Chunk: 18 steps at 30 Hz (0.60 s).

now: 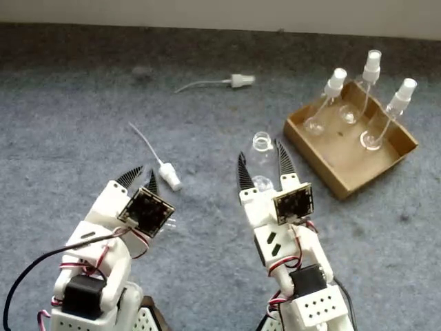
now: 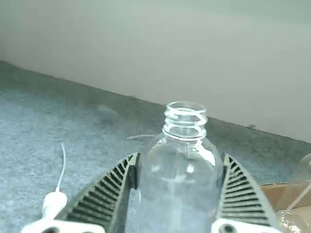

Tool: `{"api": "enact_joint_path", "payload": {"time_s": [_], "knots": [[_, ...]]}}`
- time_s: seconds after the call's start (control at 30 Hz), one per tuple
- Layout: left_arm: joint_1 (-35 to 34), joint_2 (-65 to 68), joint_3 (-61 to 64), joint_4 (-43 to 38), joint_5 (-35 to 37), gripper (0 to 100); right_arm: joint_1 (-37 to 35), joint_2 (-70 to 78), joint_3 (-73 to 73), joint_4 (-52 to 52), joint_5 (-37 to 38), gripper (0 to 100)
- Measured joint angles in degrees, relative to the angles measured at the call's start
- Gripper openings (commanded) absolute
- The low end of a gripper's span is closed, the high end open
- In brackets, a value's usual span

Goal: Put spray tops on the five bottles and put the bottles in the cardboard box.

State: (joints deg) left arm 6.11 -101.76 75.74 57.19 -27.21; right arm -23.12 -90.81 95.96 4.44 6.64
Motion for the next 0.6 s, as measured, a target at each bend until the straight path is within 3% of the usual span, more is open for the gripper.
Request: {"api": "enact_joint_path", "payload": {"time_s": [0.37,0.6], "knots": [[-0.09,37.54,-27.52,8.79,-20.31,1,0.00,-0.18,0.00,0.00,-0.35,19.8],[-0.09,62.51,-36.84,9.93,-36.13,1,0.00,-0.18,0.00,0.53,-0.35,19.8]]}}
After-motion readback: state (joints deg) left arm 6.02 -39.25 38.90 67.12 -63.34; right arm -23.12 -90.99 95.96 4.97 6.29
